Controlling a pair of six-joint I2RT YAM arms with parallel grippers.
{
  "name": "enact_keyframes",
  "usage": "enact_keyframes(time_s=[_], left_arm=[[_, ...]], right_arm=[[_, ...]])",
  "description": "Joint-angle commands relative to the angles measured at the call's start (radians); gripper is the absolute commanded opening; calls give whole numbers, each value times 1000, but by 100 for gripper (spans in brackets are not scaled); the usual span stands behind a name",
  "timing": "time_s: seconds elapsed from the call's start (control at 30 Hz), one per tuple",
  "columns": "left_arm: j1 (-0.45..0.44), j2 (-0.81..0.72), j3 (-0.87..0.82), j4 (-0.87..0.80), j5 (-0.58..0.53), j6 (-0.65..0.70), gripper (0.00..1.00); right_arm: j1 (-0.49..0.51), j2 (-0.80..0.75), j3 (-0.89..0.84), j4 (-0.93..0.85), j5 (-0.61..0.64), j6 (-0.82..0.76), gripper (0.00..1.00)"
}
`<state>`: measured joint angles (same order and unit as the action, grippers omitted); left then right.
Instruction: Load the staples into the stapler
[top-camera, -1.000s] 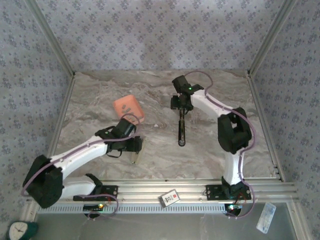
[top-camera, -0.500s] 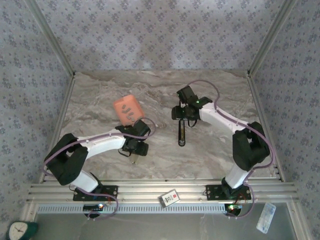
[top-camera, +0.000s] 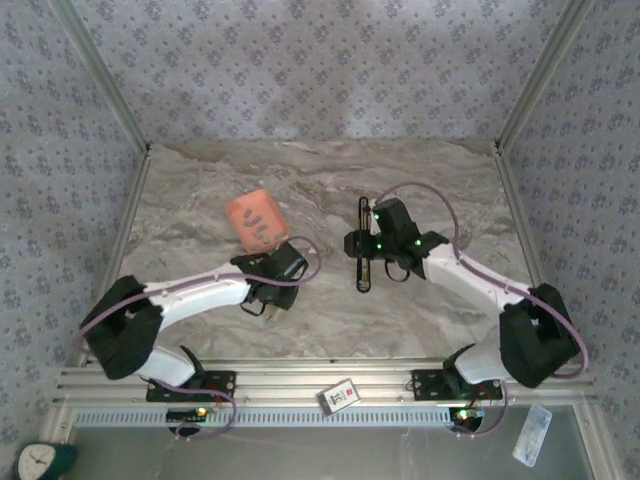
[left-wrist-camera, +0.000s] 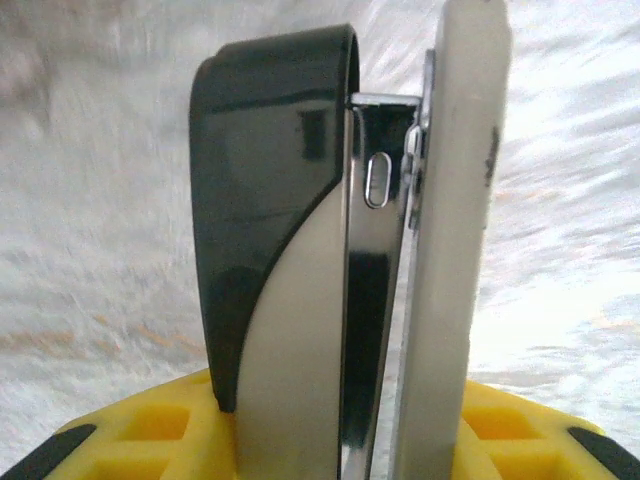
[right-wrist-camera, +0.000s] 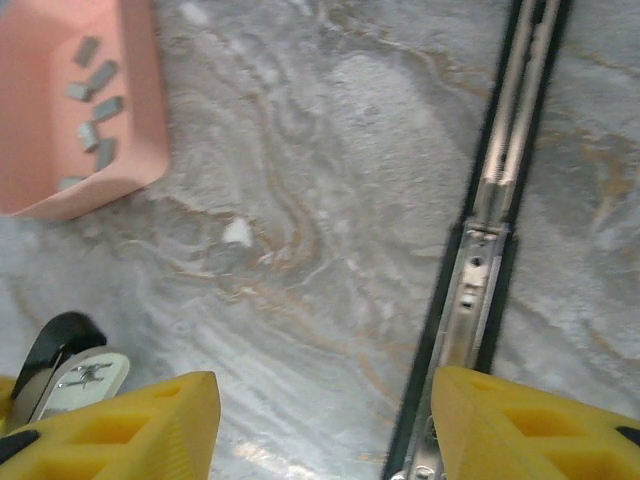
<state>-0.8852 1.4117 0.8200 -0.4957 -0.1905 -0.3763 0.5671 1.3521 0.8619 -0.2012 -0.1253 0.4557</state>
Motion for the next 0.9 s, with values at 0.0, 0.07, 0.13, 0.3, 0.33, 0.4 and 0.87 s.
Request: enact_keyframes(time_s=[0.0,0.07,0.13,0.3,0.33,0.4,0.87], left_arm=[[-24,-139,-23,193,-40,171,30],[-26,-207,-75,300,-31,252,30],[-26,-257,-109,367,14,337,30],[-26,-300,-132,409,43,411,30],[-26,-297,-129,406,38,409,30],[-26,-289,-121,405,39,406,30],[-26,-263,-90,451,65,348,29]], right_arm=[[12,-93,-110,231,-125,22,61],[23,-132,-176,331,-160,64,63],[38,-148,-205,377,-184,95,64],[88,-149,-242,529,-240,162,67],[100,-149,-250,564,-239,166,67],[124,-142,-256,622,-234,194,68],[183,5,-232,750,-228,271,67]])
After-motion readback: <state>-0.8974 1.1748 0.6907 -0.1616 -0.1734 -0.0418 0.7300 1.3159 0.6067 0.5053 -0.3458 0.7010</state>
